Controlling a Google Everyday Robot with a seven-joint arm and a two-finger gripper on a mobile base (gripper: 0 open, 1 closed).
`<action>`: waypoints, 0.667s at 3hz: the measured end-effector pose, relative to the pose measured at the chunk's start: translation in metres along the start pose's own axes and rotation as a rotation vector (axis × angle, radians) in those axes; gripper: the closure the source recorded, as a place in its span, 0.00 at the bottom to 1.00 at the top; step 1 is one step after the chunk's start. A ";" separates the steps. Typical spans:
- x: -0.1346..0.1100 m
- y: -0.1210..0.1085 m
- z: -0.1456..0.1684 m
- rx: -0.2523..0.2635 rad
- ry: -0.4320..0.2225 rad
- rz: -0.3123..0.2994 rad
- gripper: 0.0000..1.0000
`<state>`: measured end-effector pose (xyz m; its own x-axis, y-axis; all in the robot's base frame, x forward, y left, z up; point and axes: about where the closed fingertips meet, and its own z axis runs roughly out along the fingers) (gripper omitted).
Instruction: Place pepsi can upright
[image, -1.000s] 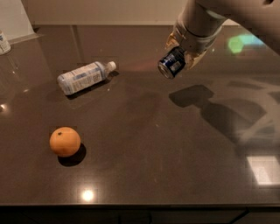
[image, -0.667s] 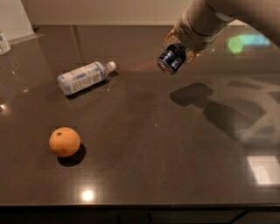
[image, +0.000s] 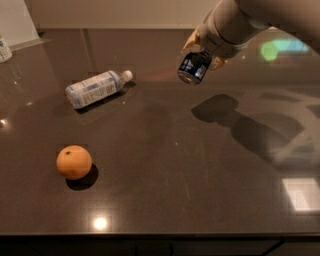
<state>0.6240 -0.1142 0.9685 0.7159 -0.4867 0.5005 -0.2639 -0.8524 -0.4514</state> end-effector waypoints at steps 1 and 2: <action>0.000 0.000 0.000 0.000 0.000 0.000 1.00; 0.001 -0.002 0.001 0.012 0.017 -0.059 1.00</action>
Offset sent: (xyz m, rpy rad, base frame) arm 0.0054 0.0025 0.0016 -0.0960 -0.0905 0.1172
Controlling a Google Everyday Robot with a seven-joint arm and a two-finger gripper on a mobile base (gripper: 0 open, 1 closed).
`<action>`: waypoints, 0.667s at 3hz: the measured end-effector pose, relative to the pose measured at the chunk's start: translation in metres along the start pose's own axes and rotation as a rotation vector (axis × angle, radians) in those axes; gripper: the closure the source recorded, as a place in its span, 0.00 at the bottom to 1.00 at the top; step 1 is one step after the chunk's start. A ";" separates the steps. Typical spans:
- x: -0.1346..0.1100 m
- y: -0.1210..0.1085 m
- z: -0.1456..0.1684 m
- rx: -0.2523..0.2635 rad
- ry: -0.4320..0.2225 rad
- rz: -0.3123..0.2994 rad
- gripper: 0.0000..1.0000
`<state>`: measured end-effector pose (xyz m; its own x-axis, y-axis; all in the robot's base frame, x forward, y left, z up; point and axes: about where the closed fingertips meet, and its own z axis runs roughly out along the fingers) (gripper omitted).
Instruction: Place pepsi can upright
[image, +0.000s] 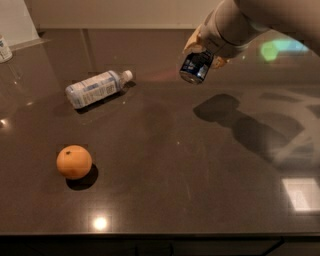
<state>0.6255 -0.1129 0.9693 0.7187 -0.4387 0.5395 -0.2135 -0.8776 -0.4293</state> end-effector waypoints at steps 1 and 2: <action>-0.007 -0.002 -0.001 0.059 0.020 -0.101 1.00; -0.013 -0.002 -0.002 0.149 0.050 -0.195 1.00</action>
Offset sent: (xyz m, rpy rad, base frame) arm -0.0211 0.0052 -0.0115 -0.2268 -0.3517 0.5492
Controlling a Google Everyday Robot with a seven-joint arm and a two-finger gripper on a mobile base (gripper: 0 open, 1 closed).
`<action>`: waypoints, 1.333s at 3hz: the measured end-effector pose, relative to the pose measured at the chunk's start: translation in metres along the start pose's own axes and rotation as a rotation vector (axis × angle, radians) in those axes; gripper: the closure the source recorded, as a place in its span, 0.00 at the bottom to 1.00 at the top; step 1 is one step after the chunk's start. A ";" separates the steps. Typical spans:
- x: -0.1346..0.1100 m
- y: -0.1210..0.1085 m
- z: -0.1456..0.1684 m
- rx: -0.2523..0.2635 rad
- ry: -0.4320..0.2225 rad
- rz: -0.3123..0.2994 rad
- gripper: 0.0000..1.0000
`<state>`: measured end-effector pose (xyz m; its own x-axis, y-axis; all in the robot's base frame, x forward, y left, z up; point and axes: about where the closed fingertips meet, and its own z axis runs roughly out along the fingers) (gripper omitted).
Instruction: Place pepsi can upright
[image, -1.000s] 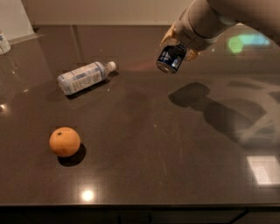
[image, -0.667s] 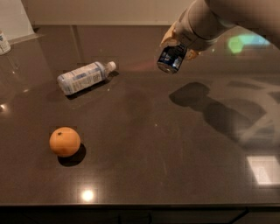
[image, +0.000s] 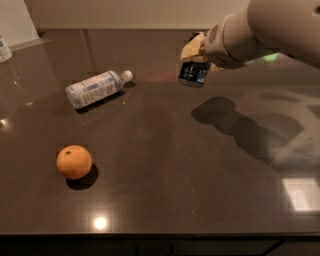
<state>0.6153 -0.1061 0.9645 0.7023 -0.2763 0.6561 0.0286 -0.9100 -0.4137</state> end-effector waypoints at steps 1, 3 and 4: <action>-0.007 0.002 -0.001 0.103 0.041 -0.058 1.00; -0.017 0.011 0.009 0.232 0.141 -0.248 1.00; -0.021 0.021 0.021 0.237 0.242 -0.474 1.00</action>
Offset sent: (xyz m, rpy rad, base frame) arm -0.0120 -0.0061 -0.0244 -0.2449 -0.4378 0.4927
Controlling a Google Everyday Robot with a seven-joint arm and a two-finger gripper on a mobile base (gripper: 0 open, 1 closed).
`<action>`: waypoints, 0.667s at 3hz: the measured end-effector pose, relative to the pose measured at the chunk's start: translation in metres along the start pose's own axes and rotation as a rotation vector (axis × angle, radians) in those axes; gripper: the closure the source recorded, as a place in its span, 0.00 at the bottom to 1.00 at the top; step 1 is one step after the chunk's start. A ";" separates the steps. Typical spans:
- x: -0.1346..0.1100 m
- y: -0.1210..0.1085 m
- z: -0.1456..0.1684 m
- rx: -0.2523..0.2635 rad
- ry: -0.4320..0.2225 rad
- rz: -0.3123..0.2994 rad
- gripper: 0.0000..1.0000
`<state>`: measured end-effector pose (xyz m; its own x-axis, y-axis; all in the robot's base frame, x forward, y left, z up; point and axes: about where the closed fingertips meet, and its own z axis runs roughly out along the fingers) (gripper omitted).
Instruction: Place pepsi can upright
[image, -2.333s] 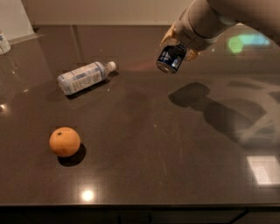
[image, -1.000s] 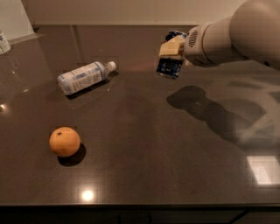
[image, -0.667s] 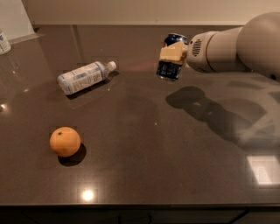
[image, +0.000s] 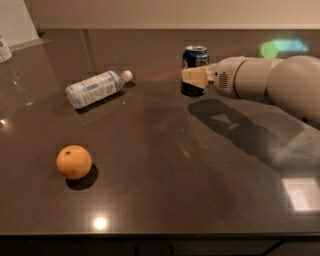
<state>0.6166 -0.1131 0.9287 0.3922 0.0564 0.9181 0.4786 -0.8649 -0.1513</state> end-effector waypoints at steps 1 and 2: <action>-0.004 0.008 0.003 -0.010 0.065 -0.177 1.00; -0.009 0.017 0.006 -0.035 0.128 -0.289 1.00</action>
Offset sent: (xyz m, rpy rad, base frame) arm 0.0158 -0.0237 -0.0184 -0.2434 -0.4017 0.0441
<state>0.6262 -0.1254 0.9157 0.1406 0.2411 0.9603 0.5279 -0.8388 0.1333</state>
